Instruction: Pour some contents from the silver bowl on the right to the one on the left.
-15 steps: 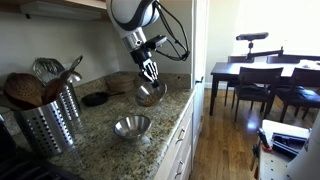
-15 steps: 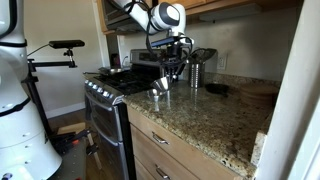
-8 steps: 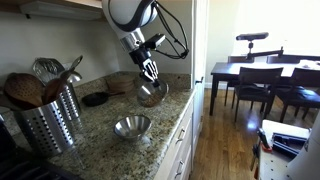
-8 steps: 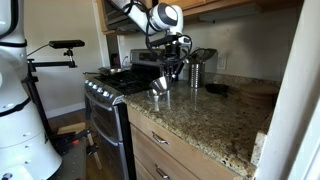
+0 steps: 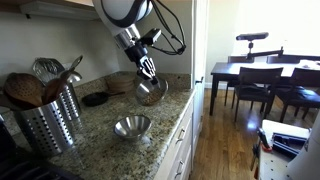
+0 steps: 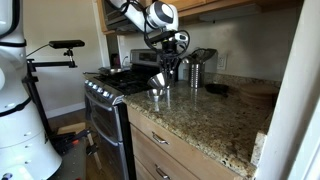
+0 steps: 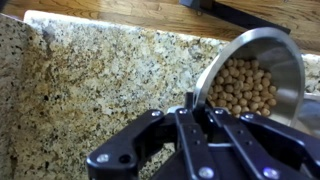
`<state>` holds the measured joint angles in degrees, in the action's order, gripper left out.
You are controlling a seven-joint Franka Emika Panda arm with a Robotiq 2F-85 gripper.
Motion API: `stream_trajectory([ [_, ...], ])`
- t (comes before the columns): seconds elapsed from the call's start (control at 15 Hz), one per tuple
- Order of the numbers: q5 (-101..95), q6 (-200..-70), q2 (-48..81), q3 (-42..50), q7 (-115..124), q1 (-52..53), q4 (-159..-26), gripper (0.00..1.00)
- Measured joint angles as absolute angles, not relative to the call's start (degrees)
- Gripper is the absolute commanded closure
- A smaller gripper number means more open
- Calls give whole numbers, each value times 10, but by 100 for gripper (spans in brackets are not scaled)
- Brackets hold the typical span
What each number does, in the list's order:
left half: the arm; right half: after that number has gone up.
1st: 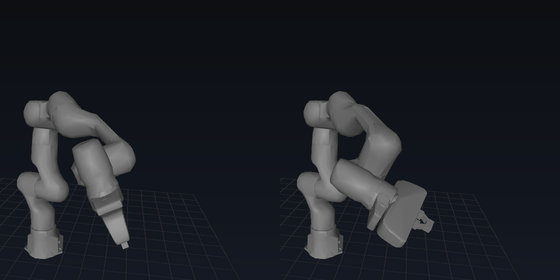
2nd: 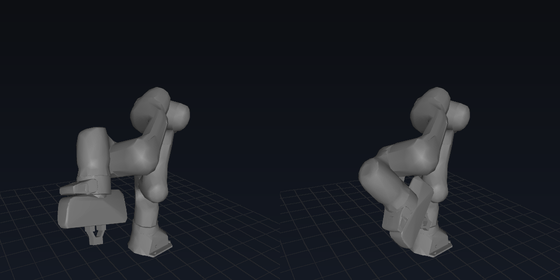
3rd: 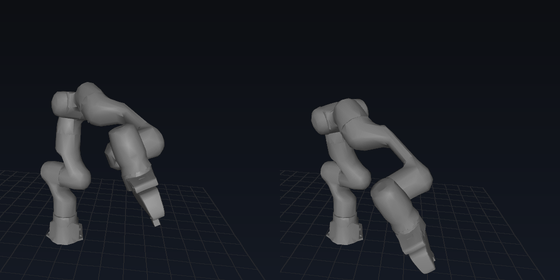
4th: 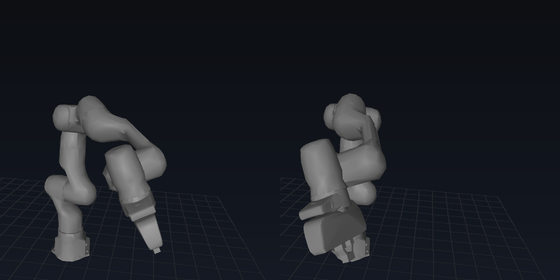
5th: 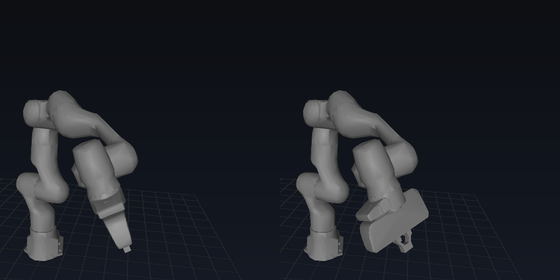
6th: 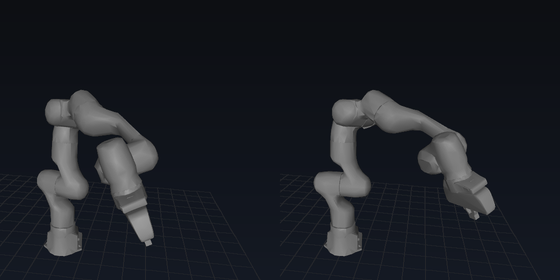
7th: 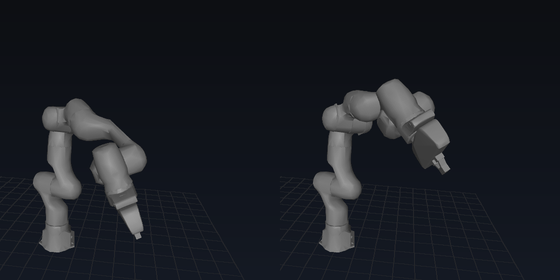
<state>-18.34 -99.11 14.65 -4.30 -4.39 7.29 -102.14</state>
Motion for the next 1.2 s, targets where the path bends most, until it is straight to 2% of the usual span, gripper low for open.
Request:
stream_trajectory([
  [1.2, -209, -958, 159, -70, -44, 96, -1011, 93],
])
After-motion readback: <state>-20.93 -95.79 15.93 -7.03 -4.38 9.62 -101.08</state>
